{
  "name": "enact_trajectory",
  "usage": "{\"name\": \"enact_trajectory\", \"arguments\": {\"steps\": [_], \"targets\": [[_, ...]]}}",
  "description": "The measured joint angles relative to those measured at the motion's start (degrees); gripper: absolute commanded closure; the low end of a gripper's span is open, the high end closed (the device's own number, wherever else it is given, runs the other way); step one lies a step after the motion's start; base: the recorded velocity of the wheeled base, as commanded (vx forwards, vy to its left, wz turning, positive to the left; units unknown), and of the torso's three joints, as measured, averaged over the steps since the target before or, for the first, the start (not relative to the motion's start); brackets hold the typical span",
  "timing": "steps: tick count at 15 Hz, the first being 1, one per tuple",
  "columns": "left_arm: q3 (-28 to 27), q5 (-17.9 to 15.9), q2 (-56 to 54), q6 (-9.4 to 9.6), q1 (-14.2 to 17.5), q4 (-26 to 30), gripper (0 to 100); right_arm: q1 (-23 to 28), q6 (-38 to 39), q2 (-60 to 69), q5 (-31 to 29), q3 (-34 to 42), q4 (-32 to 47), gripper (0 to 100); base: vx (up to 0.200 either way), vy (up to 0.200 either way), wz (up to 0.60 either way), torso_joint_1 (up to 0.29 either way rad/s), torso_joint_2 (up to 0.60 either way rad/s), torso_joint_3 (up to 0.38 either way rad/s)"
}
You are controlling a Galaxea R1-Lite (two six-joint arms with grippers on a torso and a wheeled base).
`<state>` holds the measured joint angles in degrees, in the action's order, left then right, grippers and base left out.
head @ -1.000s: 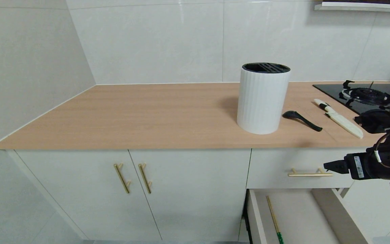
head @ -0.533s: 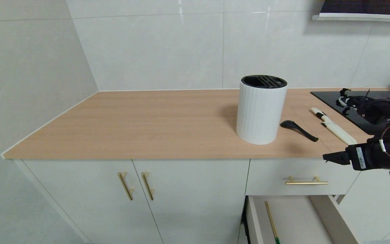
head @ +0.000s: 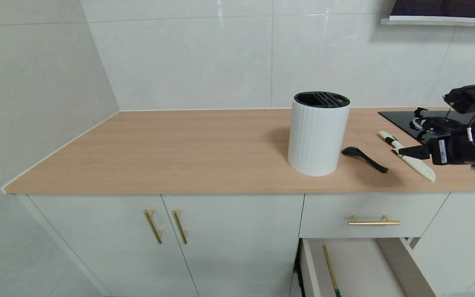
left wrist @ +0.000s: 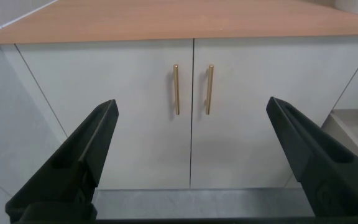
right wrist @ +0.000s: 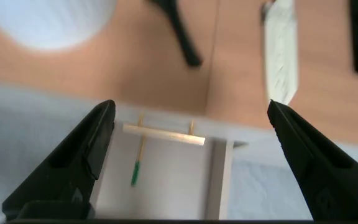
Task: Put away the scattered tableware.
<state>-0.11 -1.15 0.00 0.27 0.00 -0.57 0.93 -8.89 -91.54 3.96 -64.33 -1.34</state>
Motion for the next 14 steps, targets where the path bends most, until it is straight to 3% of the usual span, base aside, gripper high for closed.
{"name": "enact_trajectory", "arguments": {"steps": [3,5,6,7,8,10,11,14], "targets": [[0.0,0.0,0.0,-0.02,0.0,0.0,0,0.4,0.2,-3.5,-1.5,0.2,-15.1,0,0.000,0.000,0.00,0.000,0.00,0.000],[0.0,0.0,0.0,0.00,0.0,0.0,0,0.5,-0.2,-7.4,-6.7,1.3,-28.6,0,0.000,0.000,0.00,0.000,0.00,0.000],[0.0,0.0,0.0,0.00,0.0,0.0,0,0.6,-0.4,-9.1,-11.6,1.8,-29.9,0,0.000,0.000,0.00,0.000,0.00,0.000],[0.0,0.0,0.0,0.00,0.0,0.0,0,0.7,-0.5,-10.2,-12.8,2.0,-27.9,0,0.000,0.000,0.00,0.000,0.00,0.000],[0.0,0.0,0.0,-0.02,0.0,0.0,0,0.8,-0.4,-10.8,-8.9,2.0,-24.5,0,0.000,0.000,0.00,0.000,0.00,0.000],[0.0,0.0,0.0,-0.02,0.0,0.0,0,1.3,-0.5,-11.4,7.6,0.1,-17.8,0,0.000,0.000,0.00,0.000,0.00,0.000],[0.0,0.0,0.0,-0.02,0.0,0.0,0,1.9,-0.7,-11.6,11.4,-1.4,-15.1,0,0.000,0.000,0.00,0.000,0.00,0.000],[0.0,0.0,0.0,0.00,0.0,0.0,0,2.7,-3.7,-14.4,12.3,-5.7,-13.6,0,0.000,0.000,0.00,0.000,0.00,0.000]]}}
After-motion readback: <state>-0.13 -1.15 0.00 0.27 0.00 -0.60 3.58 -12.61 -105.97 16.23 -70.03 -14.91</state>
